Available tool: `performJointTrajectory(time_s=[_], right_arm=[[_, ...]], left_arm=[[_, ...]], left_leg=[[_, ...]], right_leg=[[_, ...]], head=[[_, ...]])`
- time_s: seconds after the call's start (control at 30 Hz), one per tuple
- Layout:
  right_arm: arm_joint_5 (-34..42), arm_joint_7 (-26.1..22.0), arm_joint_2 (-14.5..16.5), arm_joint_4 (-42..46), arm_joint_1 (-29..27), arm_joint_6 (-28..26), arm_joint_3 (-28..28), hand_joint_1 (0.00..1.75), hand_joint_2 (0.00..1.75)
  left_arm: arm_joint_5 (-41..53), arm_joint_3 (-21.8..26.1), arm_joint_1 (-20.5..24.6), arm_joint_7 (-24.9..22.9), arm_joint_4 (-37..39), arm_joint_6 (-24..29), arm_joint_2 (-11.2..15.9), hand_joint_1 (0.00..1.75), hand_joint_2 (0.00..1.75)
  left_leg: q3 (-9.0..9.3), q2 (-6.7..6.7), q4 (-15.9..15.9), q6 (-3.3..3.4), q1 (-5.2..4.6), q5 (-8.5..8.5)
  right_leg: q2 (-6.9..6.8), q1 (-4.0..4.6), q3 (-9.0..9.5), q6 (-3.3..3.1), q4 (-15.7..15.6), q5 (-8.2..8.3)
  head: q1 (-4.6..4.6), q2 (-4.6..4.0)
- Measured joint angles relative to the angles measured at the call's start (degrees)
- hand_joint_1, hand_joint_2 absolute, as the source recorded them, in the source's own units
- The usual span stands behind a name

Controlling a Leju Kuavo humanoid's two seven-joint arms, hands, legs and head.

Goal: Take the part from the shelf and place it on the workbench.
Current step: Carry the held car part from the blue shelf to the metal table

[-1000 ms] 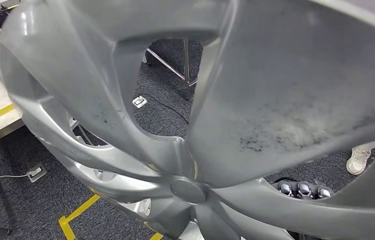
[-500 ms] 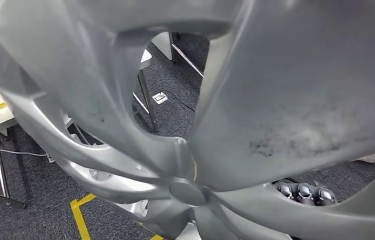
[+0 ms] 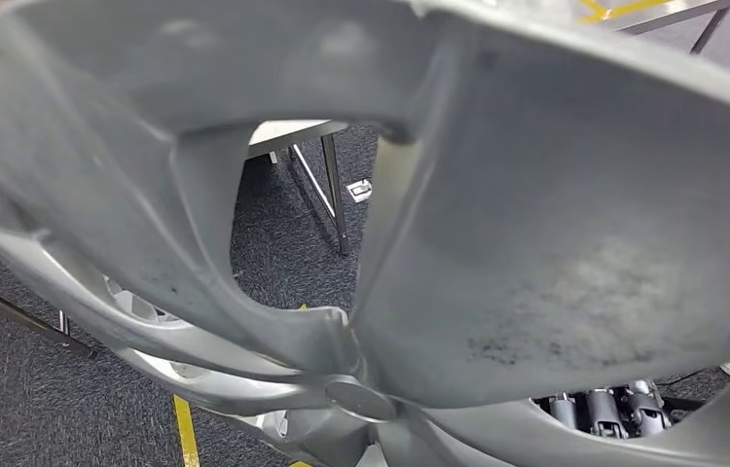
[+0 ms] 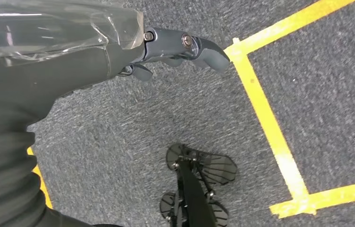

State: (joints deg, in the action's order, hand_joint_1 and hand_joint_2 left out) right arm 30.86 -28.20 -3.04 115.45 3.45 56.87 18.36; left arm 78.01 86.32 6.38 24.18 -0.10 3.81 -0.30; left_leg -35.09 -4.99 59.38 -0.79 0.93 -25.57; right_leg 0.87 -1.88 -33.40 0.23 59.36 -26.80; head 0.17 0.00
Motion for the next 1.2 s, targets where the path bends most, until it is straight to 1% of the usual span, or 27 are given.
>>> performJointTrajectory(time_s=[0.03,0.07,0.1,0.13,0.17,0.2,0.23,0.27,0.3,0.37,0.4,0.47,0.53,0.6,0.63,0.67,0.7,0.73,0.8,0.87,0.9,0.93,0.97,1.03,1.1,1.17,1.2], right_arm=[[0.0,0.0,0.1,0.0,0.0,0.0,0.0,1.75,1.75],[0.0,0.0,0.1,0.0,0.0,0.0,0.0,1.75,1.75],[0.0,0.0,0.2,0.0,0.0,0.0,0.0,1.75,1.75],[0.0,0.0,0.2,0.0,0.0,0.0,0.0,1.75,1.75],[0.0,0.0,0.2,0.0,0.0,0.0,0.0,1.75,1.75],[0.0,0.0,0.2,0.0,0.0,0.0,0.0,1.75,1.75],[0.0,0.0,0.2,0.0,0.0,0.0,0.0,1.75,1.75],[0.0,0.0,0.3,0.0,0.0,0.0,0.0,1.75,1.75],[0.0,0.0,0.3,0.0,0.0,0.1,0.0,1.75,1.75],[0.0,0.0,0.4,0.0,0.0,0.3,0.0,1.75,1.75],[0.0,0.0,0.5,0.0,0.0,0.4,0.0,1.75,1.75],[0.0,0.0,0.5,0.1,0.0,0.6,0.0,1.75,1.75],[-0.1,0.1,0.5,0.2,0.0,0.7,-0.1,1.75,1.75],[-0.1,0.1,0.5,0.2,-0.1,0.8,-0.2,1.75,1.75],[-0.1,0.1,0.4,0.2,-0.2,0.8,-0.2,1.75,1.75],[-0.1,0.1,0.4,0.2,-0.2,0.8,-0.2,1.75,1.75],[-0.1,0.1,0.4,0.2,-0.3,0.8,-0.2,1.75,1.75],[-0.1,0.1,0.3,0.2,-0.3,0.8,-0.2,1.75,1.75],[-0.1,0.1,0.3,0.3,-0.3,0.8,-0.2,1.75,1.75],[-0.1,0.1,0.3,0.3,-0.3,0.8,-0.2,1.75,1.75],[-0.1,0.1,0.4,0.3,-0.3,0.8,-0.2,1.75,1.75],[-0.1,0.1,0.4,0.3,-0.2,0.8,-0.2,1.75,1.75],[-0.1,0.1,0.4,0.3,-0.1,0.8,-0.2,1.75,1.75],[-0.1,0.1,0.5,0.3,0.1,0.8,-0.2,1.75,1.75],[-0.1,0.1,0.6,0.3,0.1,0.8,-0.2,1.75,1.75],[-0.1,0.1,0.6,0.3,0.1,0.8,-0.2,1.75,1.75],[-0.1,0.1,0.7,0.3,0.1,0.8,-0.2,1.75,1.75]], left_arm=[[0.0,0.0,0.0,0.0,0.0,0.0,0.0,0.0,1.75],[0.0,0.0,0.1,0.0,0.0,0.0,0.0,0.0,1.75],[0.0,0.0,0.1,0.0,0.0,0.1,0.0,0.0,1.75],[0.0,0.0,0.2,0.0,0.0,0.1,0.0,0.0,1.75],[0.0,0.0,0.2,0.0,0.0,0.1,0.0,0.0,1.75],[0.0,0.0,0.1,0.0,0.0,0.1,0.0,0.0,1.75],[0.0,0.0,0.1,0.0,0.0,0.1,0.0,0.0,1.75],[0.0,0.0,0.1,0.0,0.0,0.1,0.0,0.0,1.75],[0.0,0.0,0.1,0.1,0.0,0.2,0.1,0.0,1.75],[0.0,0.0,0.3,0.1,0.0,0.3,0.2,0.0,1.75],[0.0,0.0,0.3,0.2,0.0,0.3,0.3,0.0,1.75],[0.1,0.0,0.2,0.2,0.0,0.4,0.4,0.0,1.75],[0.1,0.0,0.2,0.2,0.0,0.4,0.4,0.0,1.75],[0.1,0.0,0.3,0.3,0.0,0.4,0.3,0.0,1.75],[0.1,0.0,0.4,0.3,0.0,0.4,0.2,0.0,1.75],[0.1,0.0,0.4,0.3,0.0,0.4,0.2,0.0,1.75],[0.1,0.0,0.3,0.3,0.0,0.4,0.2,0.0,1.75],[0.1,0.0,0.3,0.3,0.0,0.4,0.1,0.0,1.75],[0.1,0.0,0.3,0.3,0.0,0.4,0.1,0.0,1.75],[0.1,0.0,0.2,0.3,0.0,0.4,0.0,0.0,1.75],[0.1,0.0,0.1,0.3,0.0,0.4,0.0,0.0,1.75],[0.1,0.0,0.0,0.3,0.0,0.4,0.1,0.0,1.75],[0.1,0.0,-0.2,0.3,0.0,0.4,0.1,0.0,1.75],[0.1,0.0,-0.5,0.3,0.1,0.4,0.1,0.0,1.75],[0.1,0.0,-0.4,0.3,0.1,0.4,0.2,0.0,1.75],[0.2,0.0,-0.3,0.3,0.1,0.4,0.2,0.0,1.75],[0.2,0.0,-0.3,0.3,0.1,0.4,0.2,0.0,1.75]], left_leg=[[-1.06,1.47,2.3,-0.22,0.01,-1.2],[-2.73,3.07,5.6,-0.42,0.01,-2.84],[-4.86,4.04,9.8,-0.57,0.07,-4.64],[-6.89,4.48,13.6,-0.65,0.15,-5.97],[-8.15,4.63,15.7,-0.64,0.18,-6.35],[-8.31,4.73,15.7,-0.55,0.18,-5.67],[-7.18,4.97,13.2,-0.32,0.12,-4.03],[-5.11,5.79,9.2,0.13,-0.08,-1.96],[-2.99,7.31,5.1,0.69,-0.52,-0.51],[-0.57,9.56,0.2,1.59,-1.4,0.67],[-0.46,9.77,-0.3,1.81,-1.69,0.44],[-0.11,8.33,-0.9,2.16,-1.56,0.75],[0.75,6.83,-1.9,2.66,-1.12,1.32],[1.12,5.26,-2.3,3.01,-0.89,1.62],[1.11,4.41,-2.3,3.1,-0.9,1.64],[1.13,3.5,-2.3,3.11,-0.89,1.61],[1.17,2.58,-2.3,3.08,-0.88,1.58],[1.25,1.69,-2.2,3.02,-0.84,1.52],[1.3,0.02,-1.9,2.67,-0.8,1.29],[0.97,-1.3,-1.4,2.1,-0.92,0.94],[0.75,-1.76,-1.3,1.82,-0.93,0.84],[0.6,-2.16,-1.2,1.54,-0.89,0.76],[0.45,-2.11,-1.1,1.28,-0.78,0.66],[-0.52,0.15,0.9,0.56,-0.75,-0.5],[-3.65,3.32,7.2,-0.1,-0.59,-3.52],[-7.52,4.44,14.2,-0.48,-0.22,-5.98],[-8.32,4.61,15.3,-0.57,-0.09,-5.81]], right_leg=[[-0.49,-0.05,0.13,-0.36,-0.1,-0.05],[-1.01,0.06,0.22,-0.65,-0.1,-0.16],[-1.56,0.2,0.27,-0.89,-0.1,-0.27],[-2.17,0.33,0.28,-1.02,-0.1,-0.37],[-2.76,0.45,0.32,-1.1,-0.1,-0.49],[-3.35,0.57,0.42,-1.15,-0.1,-0.6],[-3.91,0.7,0.58,-1.15,-0.1,-0.75],[-4.44,0.83,0.8,-1.11,-0.1,-0.92],[-4.96,1.04,1.02,-1.0,-0.1,-1.1],[-5.95,1.31,1.33,-0.66,-0.2,-1.42],[-6.5,1.4,1.43,-0.43,-0.3,-1.53],[-7.16,1.38,1.79,0.07,-0.5,-1.78],[-4.96,1.28,1.02,0.23,1.6,-3.04],[-1.99,1.12,-2.45,-0.06,8.4,-5.8],[-1.44,1.09,-4.6,-0.09,12.3,-7.0],[-1.21,1.04,-6.26,0.08,15.0,-7.51],[-1.13,0.97,-6.97,0.45,15.6,-7.06],[-1.02,0.89,-6.5,0.94,13.7,-5.68],[0.39,0.6,-3.43,1.78,5.7,-1.77],[1.81,0.47,-1.12,1.48,0.1,0.6],[2.02,0.57,-0.83,1.03,-0.5,0.86],[1.6,0.7,-0.7,0.57,-0.6,0.93],[1.21,0.67,-0.58,0.27,-0.6,0.95],[0.29,0.48,-0.17,-0.37,-0.8,0.86],[-0.83,0.49,0.2,-0.92,-0.9,0.54],[-2.06,0.62,0.39,-1.2,-0.9,0.24],[-2.64,0.65,0.5,-1.2,-0.9,0.1]], head=[[-0.13,0.0],[-0.26,0.0],[-0.38,0.0],[-0.38,0.0],[-0.38,0.0],[-0.38,0.0],[-0.38,0.0],[-0.38,0.0],[-0.36,0.0],[-0.35,0.0],[-0.35,0.0],[-0.37,0.0],[-0.25,0.0],[0.03,0.0],[0.13,0.0],[0.21,0.0],[0.2,0.0],[0.21,0.0],[0.25,0.0],[0.22,0.0],[0.2,0.0],[0.17,0.0],[0.18,0.0],[-0.1,0.0],[-0.42,0.0],[-0.47,0.0],[-0.5,0.0]])
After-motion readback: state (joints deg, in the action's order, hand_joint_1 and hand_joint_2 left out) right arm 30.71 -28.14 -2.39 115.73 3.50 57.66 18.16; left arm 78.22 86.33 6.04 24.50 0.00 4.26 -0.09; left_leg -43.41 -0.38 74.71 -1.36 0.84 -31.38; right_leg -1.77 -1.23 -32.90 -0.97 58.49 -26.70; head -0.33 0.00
